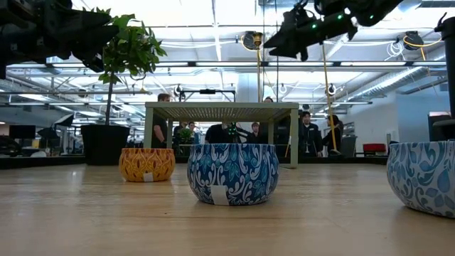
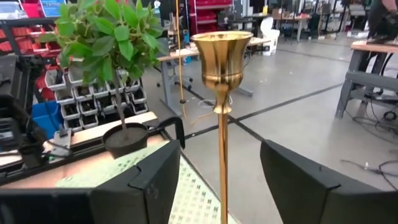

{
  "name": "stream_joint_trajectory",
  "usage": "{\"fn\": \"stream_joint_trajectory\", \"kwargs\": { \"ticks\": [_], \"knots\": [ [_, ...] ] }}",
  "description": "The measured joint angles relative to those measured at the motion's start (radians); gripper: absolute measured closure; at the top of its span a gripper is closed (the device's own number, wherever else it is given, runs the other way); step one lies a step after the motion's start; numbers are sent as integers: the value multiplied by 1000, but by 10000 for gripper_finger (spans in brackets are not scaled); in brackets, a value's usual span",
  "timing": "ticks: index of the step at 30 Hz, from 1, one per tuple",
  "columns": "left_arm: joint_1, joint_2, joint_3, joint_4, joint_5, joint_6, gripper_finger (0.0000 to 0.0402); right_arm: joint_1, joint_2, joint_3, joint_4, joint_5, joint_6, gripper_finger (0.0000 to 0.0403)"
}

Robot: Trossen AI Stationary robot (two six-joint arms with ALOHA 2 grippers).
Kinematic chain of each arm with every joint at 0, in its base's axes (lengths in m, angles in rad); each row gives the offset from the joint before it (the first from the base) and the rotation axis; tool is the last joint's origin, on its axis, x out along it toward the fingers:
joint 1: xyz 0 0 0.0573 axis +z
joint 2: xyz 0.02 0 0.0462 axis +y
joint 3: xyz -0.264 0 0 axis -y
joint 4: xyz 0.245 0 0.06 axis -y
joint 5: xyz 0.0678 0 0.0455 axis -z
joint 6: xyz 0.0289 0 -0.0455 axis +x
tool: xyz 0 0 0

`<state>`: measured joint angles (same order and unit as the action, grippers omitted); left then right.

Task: Pick & Place candle stick holders
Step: Put the left gold candle holder on the shelf

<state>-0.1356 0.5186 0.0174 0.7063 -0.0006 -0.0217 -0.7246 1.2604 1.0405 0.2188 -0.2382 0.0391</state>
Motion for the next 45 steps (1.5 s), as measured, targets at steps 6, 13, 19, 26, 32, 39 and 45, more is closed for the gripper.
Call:
{"fn": "stream_joint_trajectory", "kwargs": {
  "ticks": [6, 13, 19, 26, 32, 39, 45],
  "knots": [
    [0, 0, 1, -1, 0, -9, 273, 9, -65, 0, -131, -2, -1, 183],
    [0, 1, 125, -241, -34, 22, 273, 73, -125, 0, -233, -3, -31, 183],
    [-1, 17, 300, -501, -36, 74, 273, 143, -157, 0, -268, -3, -56, 186],
    [-22, 32, 448, -725, -26, 103, 272, 197, -173, 0, -282, -3, -72, 184],
    [-73, 51, 477, -810, -26, 72, 272, 231, -173, 0, -284, -3, -81, 171],
    [-132, 51, 477, -837, -26, 64, 272, 261, -172, 0, -285, -3, -81, 163],
    [-152, 51, 477, -892, -26, 45, 272, 287, -172, -1, -301, -3, -80, 163]
  ]
}}
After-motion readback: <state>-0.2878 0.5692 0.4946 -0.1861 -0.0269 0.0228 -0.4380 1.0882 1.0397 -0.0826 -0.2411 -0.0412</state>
